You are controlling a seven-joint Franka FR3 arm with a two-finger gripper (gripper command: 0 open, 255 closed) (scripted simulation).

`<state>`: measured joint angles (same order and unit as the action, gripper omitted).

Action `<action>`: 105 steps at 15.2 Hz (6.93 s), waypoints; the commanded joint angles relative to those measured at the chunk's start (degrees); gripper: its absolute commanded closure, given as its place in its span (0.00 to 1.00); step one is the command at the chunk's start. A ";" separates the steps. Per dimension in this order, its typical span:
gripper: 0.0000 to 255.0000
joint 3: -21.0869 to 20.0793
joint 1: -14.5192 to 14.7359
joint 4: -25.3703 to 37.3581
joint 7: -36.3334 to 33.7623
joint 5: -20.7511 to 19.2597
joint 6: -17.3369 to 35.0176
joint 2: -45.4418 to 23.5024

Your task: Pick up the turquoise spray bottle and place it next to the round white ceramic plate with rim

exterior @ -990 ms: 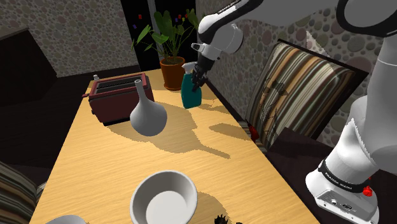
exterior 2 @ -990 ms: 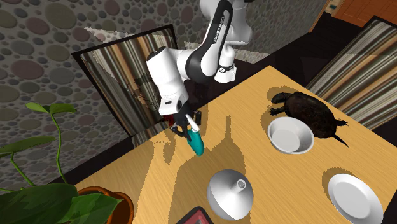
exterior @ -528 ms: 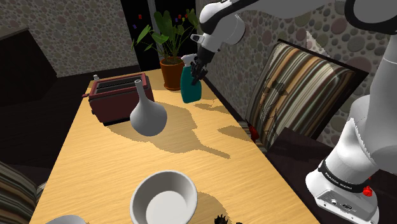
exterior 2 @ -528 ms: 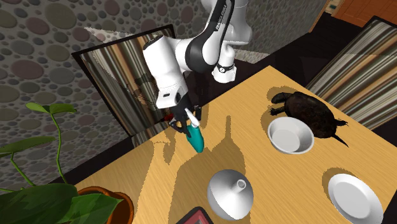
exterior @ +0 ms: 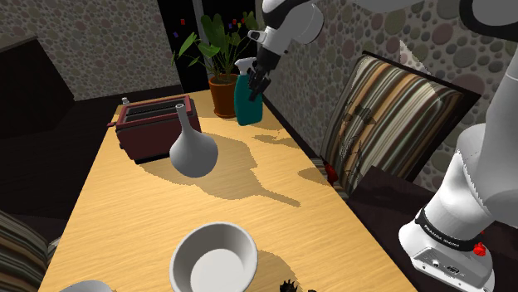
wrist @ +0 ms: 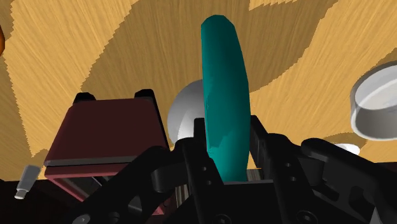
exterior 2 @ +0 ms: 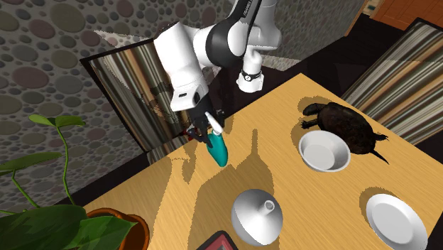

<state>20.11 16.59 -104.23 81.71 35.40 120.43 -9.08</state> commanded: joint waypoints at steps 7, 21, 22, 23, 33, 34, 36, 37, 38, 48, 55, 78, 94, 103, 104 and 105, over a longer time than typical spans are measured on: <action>1.00 0.38 -0.07 4.26 -3.21 -2.07 -4.74 1.32; 1.00 0.92 -0.62 14.26 -8.06 -4.06 -13.91 1.52; 1.00 0.96 -0.69 15.12 -8.38 -4.12 -14.61 1.43; 1.00 1.00 -0.76 15.99 -8.70 -4.18 -15.33 1.32; 1.00 -3.25 5.26 6.07 -16.16 -7.62 -6.82 7.47; 1.00 -3.94 6.00 4.68 -17.16 -7.97 -5.46 8.09; 1.00 -5.32 7.46 2.16 -19.20 -8.60 -2.81 9.11; 1.00 -6.00 8.17 1.03 -20.23 -8.88 -1.53 9.52; 1.00 -6.71 8.86 -0.03 -21.27 -9.15 -0.26 9.86; 1.00 -13.68 15.41 -6.55 -32.27 -11.62 11.21 9.78; 1.00 -18.05 19.96 -6.92 -40.91 -14.23 17.92 6.28; 1.00 -21.26 39.54 17.62 -73.06 -30.75 25.58 -21.05; 1.00 -20.01 44.94 31.02 -79.37 -33.45 27.29 -35.92; 1.00 -20.08 44.91 30.32 -79.27 -33.40 30.06 -38.00; 1.00 -20.08 44.90 30.32 -79.27 -33.40 30.06 -38.00; 1.00 -20.08 44.90 30.32 -79.27 -33.40 30.06 -38.00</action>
<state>-0.05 61.56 -73.73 2.43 2.02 150.43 -46.97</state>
